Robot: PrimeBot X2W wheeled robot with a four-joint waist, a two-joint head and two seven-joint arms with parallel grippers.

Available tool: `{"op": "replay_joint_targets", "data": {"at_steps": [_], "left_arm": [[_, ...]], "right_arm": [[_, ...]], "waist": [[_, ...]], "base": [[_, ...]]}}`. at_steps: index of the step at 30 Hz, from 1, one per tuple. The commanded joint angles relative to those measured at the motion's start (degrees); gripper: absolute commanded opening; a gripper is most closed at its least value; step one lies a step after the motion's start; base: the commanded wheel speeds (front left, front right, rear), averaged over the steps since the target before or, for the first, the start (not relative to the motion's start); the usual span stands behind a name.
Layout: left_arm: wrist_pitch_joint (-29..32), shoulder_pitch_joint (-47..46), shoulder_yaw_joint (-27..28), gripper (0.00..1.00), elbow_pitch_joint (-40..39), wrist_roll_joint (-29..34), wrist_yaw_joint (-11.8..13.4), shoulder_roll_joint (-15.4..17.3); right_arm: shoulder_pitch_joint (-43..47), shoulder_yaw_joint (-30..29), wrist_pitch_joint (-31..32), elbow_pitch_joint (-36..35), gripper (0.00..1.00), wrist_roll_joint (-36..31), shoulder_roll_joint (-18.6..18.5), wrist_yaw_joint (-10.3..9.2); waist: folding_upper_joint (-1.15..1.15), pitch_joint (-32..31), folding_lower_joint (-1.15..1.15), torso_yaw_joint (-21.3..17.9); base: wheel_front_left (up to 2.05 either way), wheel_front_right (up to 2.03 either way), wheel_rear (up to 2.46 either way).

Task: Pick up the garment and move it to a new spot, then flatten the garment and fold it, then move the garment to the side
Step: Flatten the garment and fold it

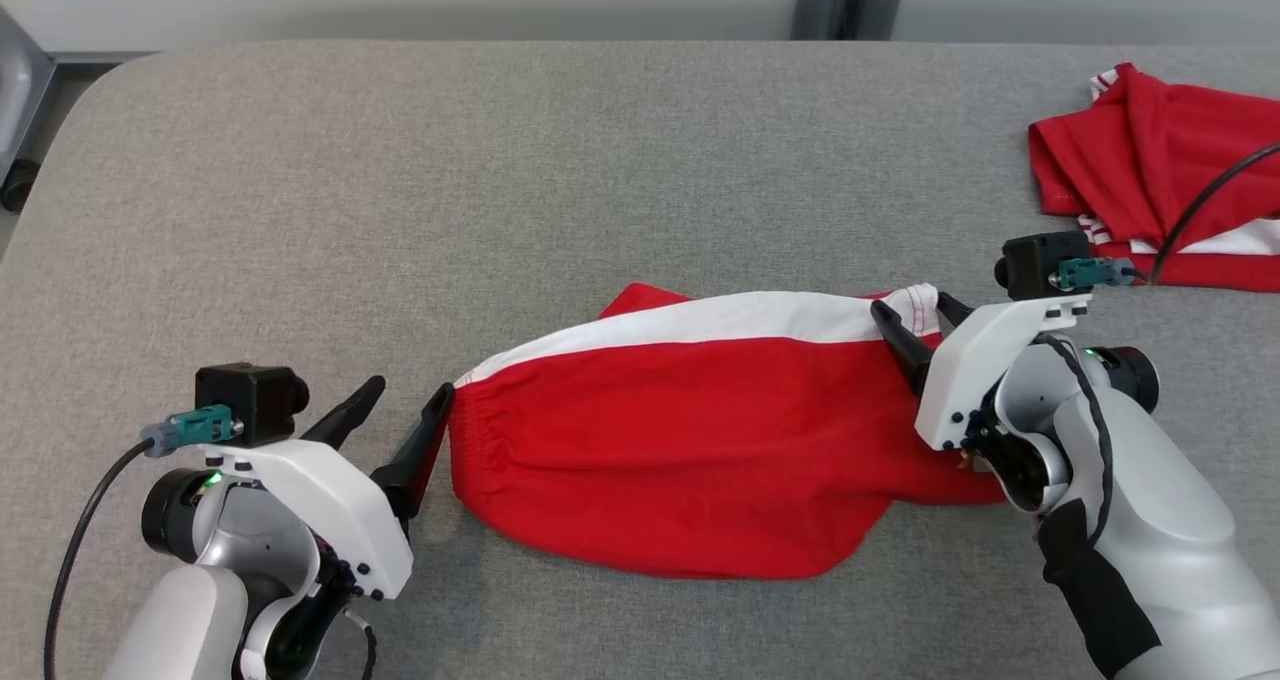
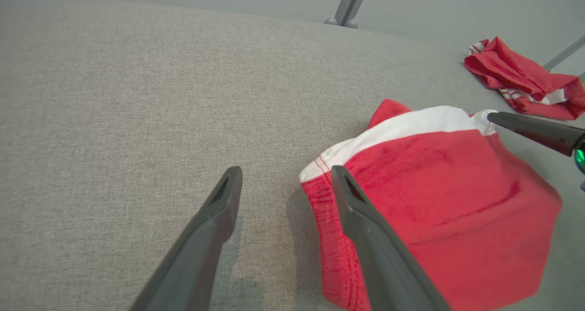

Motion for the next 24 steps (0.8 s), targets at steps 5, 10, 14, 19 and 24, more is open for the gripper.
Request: {"op": "replay_joint_targets", "data": {"at_steps": [5, 10, 14, 19, 24], "left_arm": [[1.65, -2.29, -1.02, 1.00, 1.16, -0.67, -1.03, 0.25], [2.88, -2.91, -1.96, 1.00, 1.14, -2.02, -2.07, -0.13], [4.23, -3.05, -2.42, 1.00, 1.03, -3.67, -2.66, -0.32], [4.66, -3.74, -2.30, 0.98, 1.87, -5.49, -3.37, -0.49], [5.24, -5.04, -3.02, 0.45, 3.65, -6.62, -3.94, -0.82]], "right_arm": [[-2.78, 0.72, 0.78, 3.60, 1.00, 0.36, 0.22, 0.01], [-4.33, 1.28, 0.21, 6.38, 1.00, 0.34, 0.77, 0.01], [-5.02, 1.87, -0.48, 7.77, 1.00, 0.51, 1.21, 0.01], [-5.78, 2.59, -1.44, 8.98, 1.00, 0.92, 1.47, 0.01], [-6.32, 3.24, -2.44, 9.90, 0.45, 1.37, 1.78, 0.01]], "waist": [[0.00, 1.65, 0.00, 1.18], [0.00, 1.97, 0.00, 1.07], [0.00, 2.09, 0.00, 0.64], [0.00, 2.56, 0.00, 0.00], [0.00, 2.82, 0.00, -0.34]], "base": [[0.00, 0.00, 0.00], [0.00, 0.00, 0.00], [0.00, 0.00, 0.00], [0.00, 0.00, 0.00], [0.00, 0.00, 0.00]]}}
